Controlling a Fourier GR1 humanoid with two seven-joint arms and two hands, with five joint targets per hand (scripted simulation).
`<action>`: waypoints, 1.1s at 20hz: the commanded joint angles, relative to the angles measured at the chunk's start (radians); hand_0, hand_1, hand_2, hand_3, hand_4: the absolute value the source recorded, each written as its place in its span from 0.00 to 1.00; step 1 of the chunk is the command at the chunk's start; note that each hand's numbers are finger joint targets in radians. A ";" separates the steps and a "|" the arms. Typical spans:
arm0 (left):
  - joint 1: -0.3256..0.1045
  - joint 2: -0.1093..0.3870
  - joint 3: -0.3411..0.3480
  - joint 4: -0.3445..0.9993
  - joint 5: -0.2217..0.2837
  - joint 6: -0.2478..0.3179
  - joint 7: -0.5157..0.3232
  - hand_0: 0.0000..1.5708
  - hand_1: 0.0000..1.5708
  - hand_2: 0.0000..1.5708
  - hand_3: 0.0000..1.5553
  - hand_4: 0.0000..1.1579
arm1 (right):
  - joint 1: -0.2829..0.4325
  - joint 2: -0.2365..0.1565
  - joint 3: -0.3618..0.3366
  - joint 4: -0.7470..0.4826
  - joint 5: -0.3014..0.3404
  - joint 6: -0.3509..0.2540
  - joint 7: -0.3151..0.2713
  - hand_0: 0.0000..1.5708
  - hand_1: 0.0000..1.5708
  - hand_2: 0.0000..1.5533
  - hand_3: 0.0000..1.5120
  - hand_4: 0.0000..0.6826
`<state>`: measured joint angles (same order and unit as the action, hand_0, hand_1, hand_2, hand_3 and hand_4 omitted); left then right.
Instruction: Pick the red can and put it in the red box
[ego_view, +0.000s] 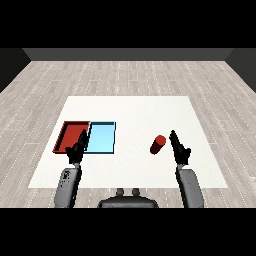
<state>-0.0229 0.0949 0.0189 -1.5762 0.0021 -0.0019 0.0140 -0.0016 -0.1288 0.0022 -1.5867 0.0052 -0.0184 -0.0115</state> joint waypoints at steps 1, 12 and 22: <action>0.004 -0.007 0.008 0.003 -0.029 0.025 0.007 0.00 0.00 0.00 0.00 0.00 | 0.008 -0.014 -0.039 0.012 -0.030 0.039 0.026 0.00 0.00 0.00 0.00 0.00; 0.051 -0.030 0.058 -0.055 0.057 -0.038 -0.362 0.00 0.00 0.00 0.00 0.00 | 0.024 -0.097 -0.189 0.081 -0.248 0.311 -0.291 0.00 0.00 0.00 0.00 0.00; 0.056 -0.079 0.029 0.038 0.025 -0.025 -0.468 0.00 0.00 0.00 0.00 0.00 | -0.040 -0.116 -0.245 0.188 -0.246 0.360 -0.317 0.00 0.00 0.00 0.00 0.00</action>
<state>0.0411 0.0476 0.0644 -1.6029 0.0427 -0.0381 -0.3889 0.0105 -0.2291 -0.2175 -1.4653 -0.2329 0.3219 -0.3233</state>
